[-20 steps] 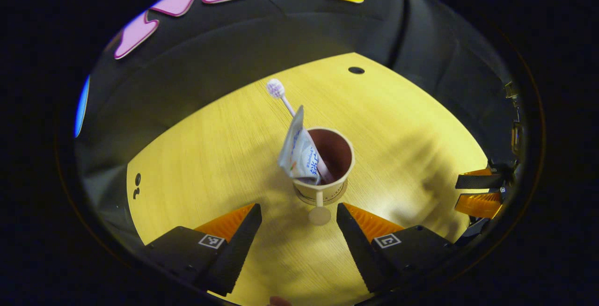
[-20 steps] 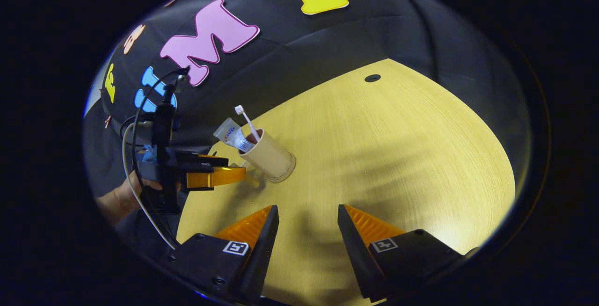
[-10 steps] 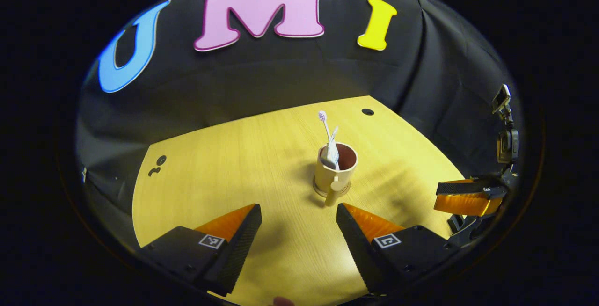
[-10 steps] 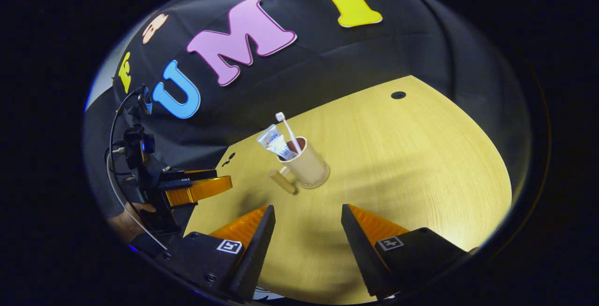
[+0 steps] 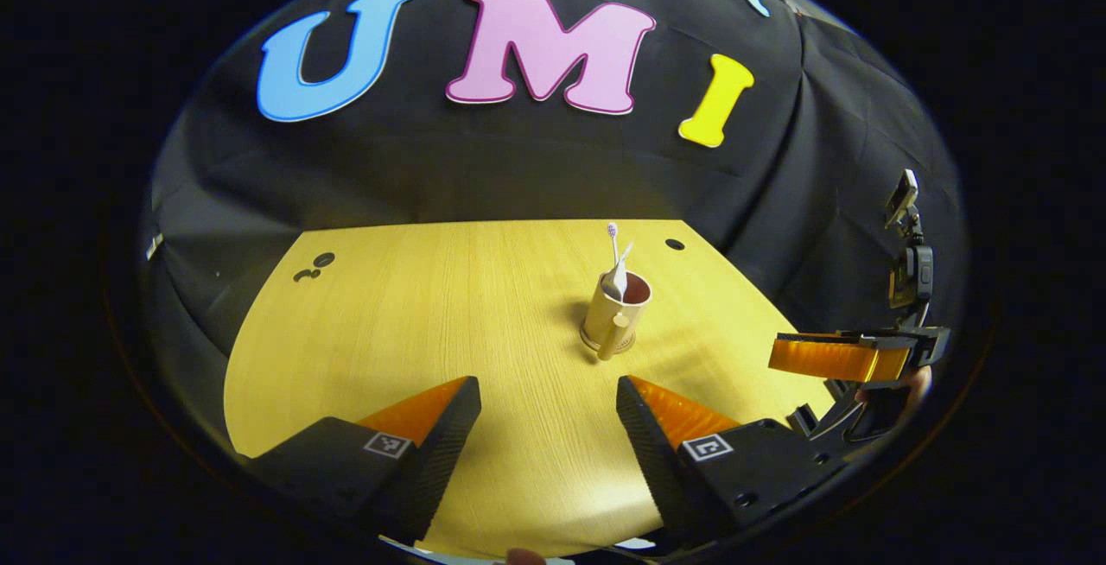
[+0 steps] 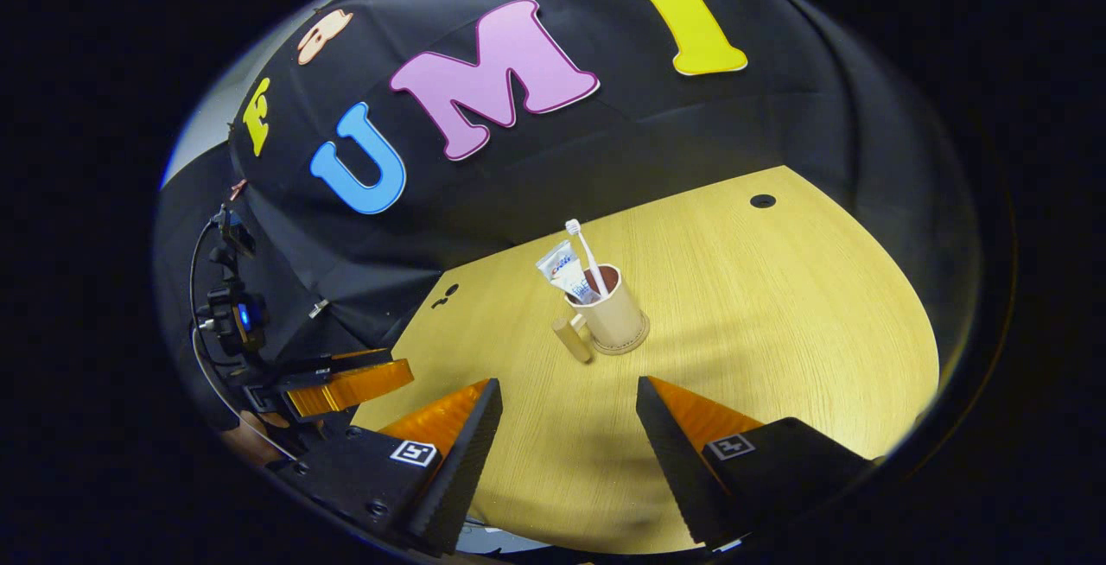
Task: Put the toothbrush and toothpaste on the desktop into the cup, then pick up the cup and place it on the coaster on the desktop.
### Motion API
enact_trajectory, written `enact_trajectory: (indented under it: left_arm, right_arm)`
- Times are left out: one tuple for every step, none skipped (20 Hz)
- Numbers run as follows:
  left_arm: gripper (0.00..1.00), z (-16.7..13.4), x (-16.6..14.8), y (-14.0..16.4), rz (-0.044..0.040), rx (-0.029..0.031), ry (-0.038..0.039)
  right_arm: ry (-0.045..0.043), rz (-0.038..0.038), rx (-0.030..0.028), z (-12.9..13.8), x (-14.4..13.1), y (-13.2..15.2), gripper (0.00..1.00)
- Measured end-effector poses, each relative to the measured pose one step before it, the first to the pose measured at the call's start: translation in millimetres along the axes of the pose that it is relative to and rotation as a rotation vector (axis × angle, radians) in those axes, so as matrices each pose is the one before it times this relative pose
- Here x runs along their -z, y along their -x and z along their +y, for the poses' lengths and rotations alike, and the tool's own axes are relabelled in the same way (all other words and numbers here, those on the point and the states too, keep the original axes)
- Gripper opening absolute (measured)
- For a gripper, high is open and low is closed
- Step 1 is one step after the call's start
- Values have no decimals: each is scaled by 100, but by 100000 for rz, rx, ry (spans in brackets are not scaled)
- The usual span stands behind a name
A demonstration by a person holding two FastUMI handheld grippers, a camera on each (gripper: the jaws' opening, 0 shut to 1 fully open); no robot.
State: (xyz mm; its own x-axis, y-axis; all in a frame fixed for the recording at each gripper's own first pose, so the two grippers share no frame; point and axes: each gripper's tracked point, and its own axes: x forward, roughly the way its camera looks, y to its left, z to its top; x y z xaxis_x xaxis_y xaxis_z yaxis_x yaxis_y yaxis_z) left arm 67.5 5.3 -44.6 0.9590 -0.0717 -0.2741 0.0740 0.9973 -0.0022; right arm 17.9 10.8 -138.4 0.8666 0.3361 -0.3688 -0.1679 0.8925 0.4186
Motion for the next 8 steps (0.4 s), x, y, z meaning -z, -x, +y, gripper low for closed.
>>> enact_trajectory:
  left_arm:
    - [98,95,241,516,-679,-244,765]
    - [98,110,137,480,-676,46,205]
    - [98,87,328,236,-651,59,-314]
    - [98,186,41,356,-126,-204,-456]
    - [98,167,121,380,-243,-317,-344]
    - [98,209,132,358,-203,-136,-271]
    - [98,181,155,51,-28,-303,-153]
    - [98,153,199,169,379,-243,49]
  right_arm:
    - [475,-105,39,368,91,121,96]
    - [229,-180,-1,334,75,154,96]
    - [-11,-125,-96,367,45,129,96]
    - [168,-104,25,293,180,17,96]
    - [311,322,-45,202,192,56,96]
    - [255,-45,-225,369,21,-13,96]
    - [168,-200,-49,229,30,-16,96]
    - [-139,-100,-149,218,-10,-9,96]
